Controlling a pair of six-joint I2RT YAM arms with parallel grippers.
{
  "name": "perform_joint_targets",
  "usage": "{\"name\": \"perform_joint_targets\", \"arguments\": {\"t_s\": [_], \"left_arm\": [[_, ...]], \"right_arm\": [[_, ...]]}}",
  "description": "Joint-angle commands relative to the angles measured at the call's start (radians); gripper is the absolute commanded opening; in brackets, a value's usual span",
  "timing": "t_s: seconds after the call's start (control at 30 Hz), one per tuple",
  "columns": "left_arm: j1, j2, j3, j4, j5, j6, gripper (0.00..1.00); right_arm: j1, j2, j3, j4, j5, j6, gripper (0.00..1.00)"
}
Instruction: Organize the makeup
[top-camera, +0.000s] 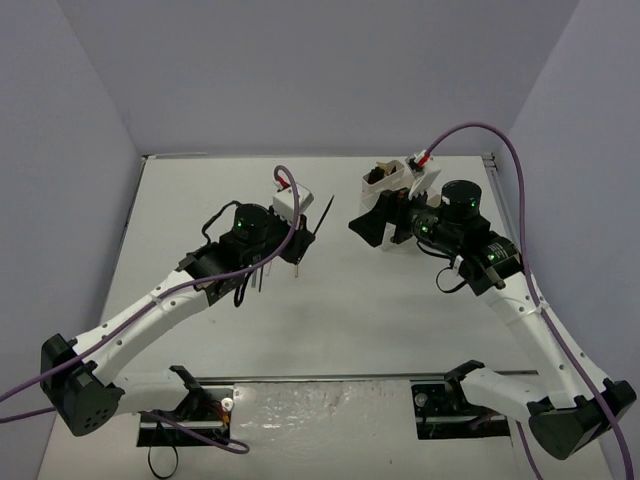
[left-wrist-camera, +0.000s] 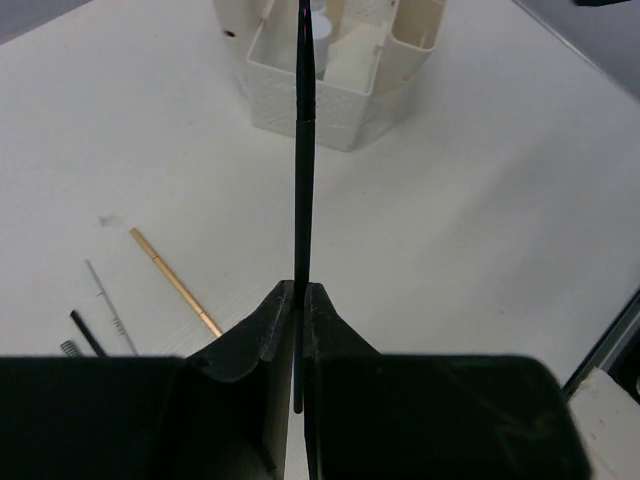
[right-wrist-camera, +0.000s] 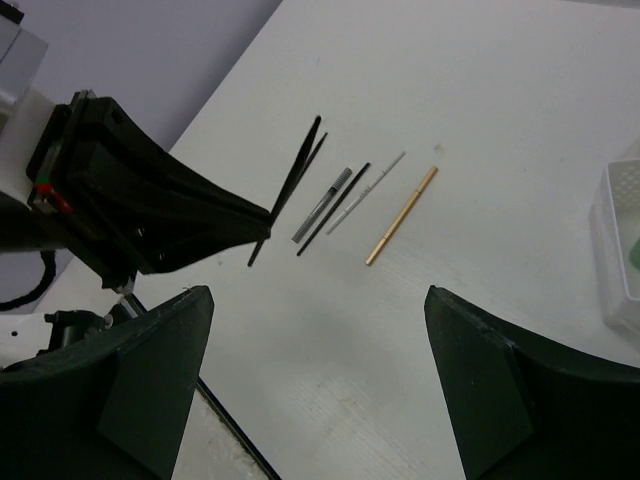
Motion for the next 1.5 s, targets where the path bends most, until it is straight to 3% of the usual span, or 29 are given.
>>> {"name": "perform_joint_targets", "arguments": {"t_s": [0.0, 0.23, 0.57, 1.0, 1.23, 1.27, 1.33, 1.47], "left_arm": [[-0.076, -0.019, 0.041, 0.156, -0.043, -0.030, 0.00], [-0.120, -0.016, 0.044, 0.231, -0.035, -0.042, 0.00], [-0.123, -0.016, 0.038, 0.257, -0.022, -0.060, 0.00], [-0.125, 0.012, 0.038, 0.274, -0.004, -0.082, 0.00], [-0.123, 0.013, 0.036, 0.258, -0.036, -0.094, 0.00], [-0.123, 0.013, 0.037, 0.256, -0.039, -0.095, 0.01], [-0.123, 0.014, 0.046, 0.222, -0.056, -0.104, 0.17], [-0.122, -0.001, 0.062, 0.151, -0.113, -0.108, 0.58]], "right_arm": [[0.022, 0.036, 0.067, 0.140, -0.041, 0.039, 0.82], [0.040, 0.084, 0.068, 0.209, -0.034, 0.066, 0.75], [0.060, 0.124, 0.062, 0.254, -0.027, 0.083, 0.50], [0.072, 0.162, 0.043, 0.304, -0.025, 0.097, 0.28], [0.073, 0.175, 0.040, 0.304, -0.007, 0.083, 0.00], [0.073, 0.175, 0.040, 0.304, 0.004, 0.082, 0.00], [0.073, 0.170, 0.036, 0.294, 0.027, 0.067, 0.00], [0.065, 0.159, 0.044, 0.252, 0.123, 0.022, 0.00]]}}
